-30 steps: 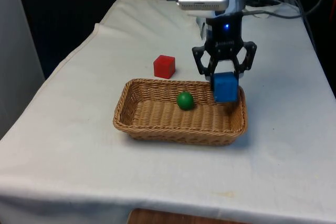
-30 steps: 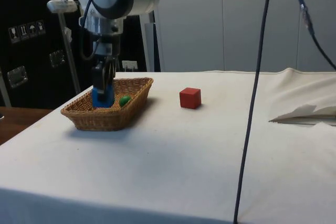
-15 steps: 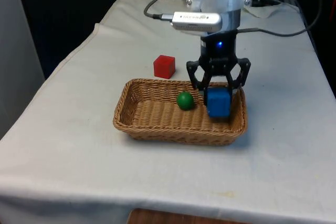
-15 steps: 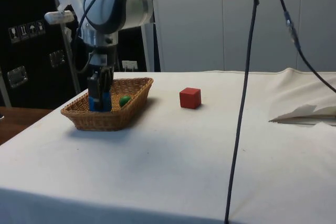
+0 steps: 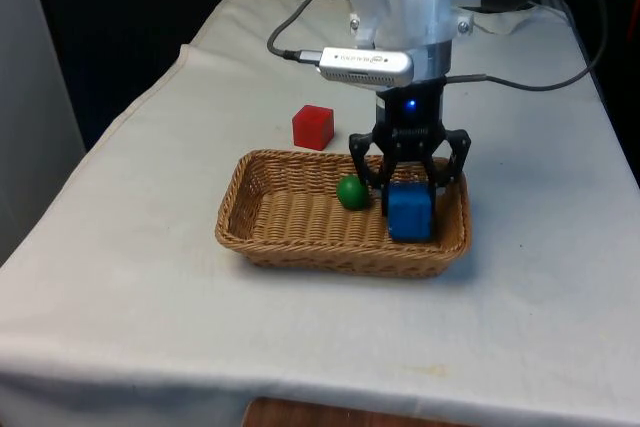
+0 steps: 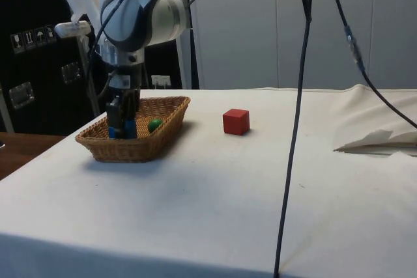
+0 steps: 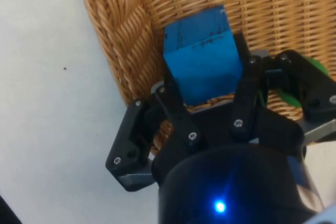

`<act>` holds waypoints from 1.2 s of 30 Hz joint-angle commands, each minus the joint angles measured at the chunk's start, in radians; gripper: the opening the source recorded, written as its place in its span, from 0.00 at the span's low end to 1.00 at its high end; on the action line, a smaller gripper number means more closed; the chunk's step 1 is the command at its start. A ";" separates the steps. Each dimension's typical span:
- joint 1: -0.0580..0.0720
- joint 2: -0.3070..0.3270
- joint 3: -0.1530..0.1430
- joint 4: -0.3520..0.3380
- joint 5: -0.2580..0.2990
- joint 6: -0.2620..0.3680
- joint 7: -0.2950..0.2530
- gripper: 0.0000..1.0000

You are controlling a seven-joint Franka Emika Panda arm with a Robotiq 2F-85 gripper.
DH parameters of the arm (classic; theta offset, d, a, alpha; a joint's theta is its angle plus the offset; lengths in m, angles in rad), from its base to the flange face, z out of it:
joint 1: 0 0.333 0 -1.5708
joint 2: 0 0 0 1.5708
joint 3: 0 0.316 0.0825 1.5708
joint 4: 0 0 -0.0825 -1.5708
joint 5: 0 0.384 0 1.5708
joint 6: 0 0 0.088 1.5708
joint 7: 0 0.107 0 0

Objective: Place all non-red objects into the basket.

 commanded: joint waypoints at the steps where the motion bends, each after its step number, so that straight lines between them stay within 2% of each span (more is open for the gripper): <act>1: -0.001 0.003 0.001 0.003 0.003 0.002 0.002 0.00; 2: -0.001 0.003 0.001 0.002 0.003 0.002 0.002 0.02; 3: -0.001 0.003 0.001 0.002 0.003 0.003 0.002 0.08; 12: -0.001 0.004 0.002 0.001 0.003 0.003 0.003 0.93; 13: -0.001 0.004 0.002 0.001 0.003 0.003 0.003 0.98; 19: -0.001 0.004 0.002 0.001 0.003 0.003 0.002 1.00; 22: 0.003 -0.023 -0.009 -0.005 -0.002 -0.016 0.023 1.00; 23: 0.000 -0.012 -0.004 0.002 0.000 -0.006 0.017 1.00; 24: 0.005 -0.029 -0.011 -0.007 -0.003 -0.018 0.029 1.00; 29: 0.011 -0.059 -0.019 -0.019 -0.006 -0.037 0.053 1.00; 30: 0.003 -0.049 -0.010 -0.010 0.000 -0.035 0.039 1.00; 31: 0.012 -0.066 -0.021 -0.023 -0.007 -0.038 0.058 1.00; 36: 0.016 -0.105 -0.026 -0.044 -0.009 -0.050 0.080 1.00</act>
